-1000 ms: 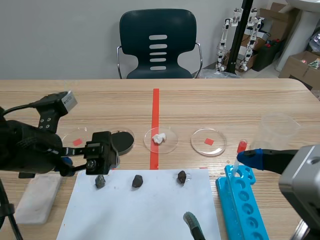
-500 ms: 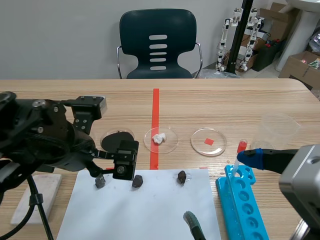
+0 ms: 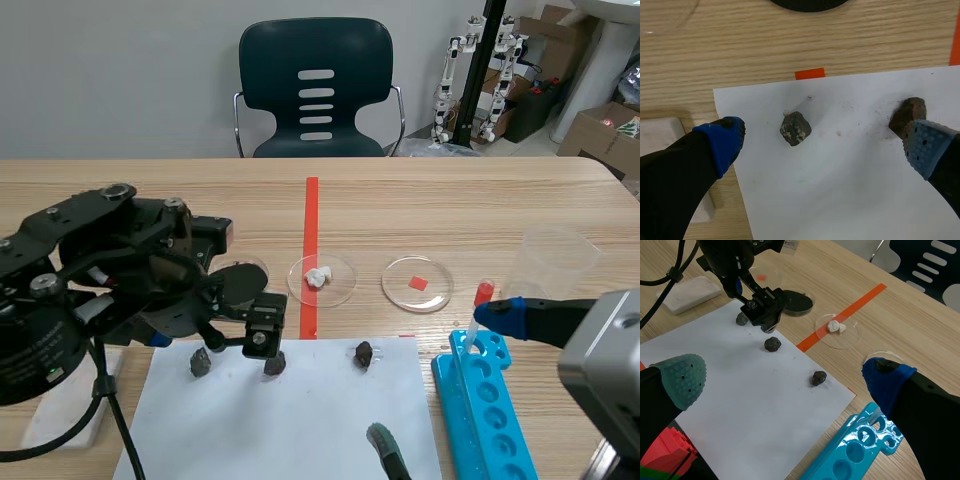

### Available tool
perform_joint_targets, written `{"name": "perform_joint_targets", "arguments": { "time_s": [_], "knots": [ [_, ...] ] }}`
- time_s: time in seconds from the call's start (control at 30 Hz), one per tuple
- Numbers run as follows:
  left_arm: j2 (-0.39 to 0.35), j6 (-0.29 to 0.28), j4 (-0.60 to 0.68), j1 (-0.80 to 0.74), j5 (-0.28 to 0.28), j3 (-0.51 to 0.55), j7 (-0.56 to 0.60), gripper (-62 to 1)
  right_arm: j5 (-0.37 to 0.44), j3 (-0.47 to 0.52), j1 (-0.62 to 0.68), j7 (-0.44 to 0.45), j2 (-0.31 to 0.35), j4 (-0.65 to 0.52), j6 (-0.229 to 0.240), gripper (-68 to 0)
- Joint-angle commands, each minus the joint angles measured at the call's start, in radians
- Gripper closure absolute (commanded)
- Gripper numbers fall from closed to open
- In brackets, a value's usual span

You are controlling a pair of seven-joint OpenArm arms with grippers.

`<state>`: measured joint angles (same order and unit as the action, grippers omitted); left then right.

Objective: Pick up the left mineral with the left hand

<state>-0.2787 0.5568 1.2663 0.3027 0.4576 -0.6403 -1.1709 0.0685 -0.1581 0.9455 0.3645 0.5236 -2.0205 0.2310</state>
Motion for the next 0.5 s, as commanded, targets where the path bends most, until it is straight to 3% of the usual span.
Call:
{"name": "perform_joint_targets", "arguments": {
  "time_s": [0.0,0.47],
  "knots": [
    [-0.001,0.002,-0.004,0.011,0.003,0.010,-0.005,-62.3,0.007,0.006,0.002,0.016,-0.003,-0.020,-0.003,-67.9],
    [-0.001,0.003,-0.069,0.014,0.003,0.010,0.006,-62.3,0.007,0.006,0.002,0.016,-0.003,-0.020,-0.003,-67.9]
  ]
}}
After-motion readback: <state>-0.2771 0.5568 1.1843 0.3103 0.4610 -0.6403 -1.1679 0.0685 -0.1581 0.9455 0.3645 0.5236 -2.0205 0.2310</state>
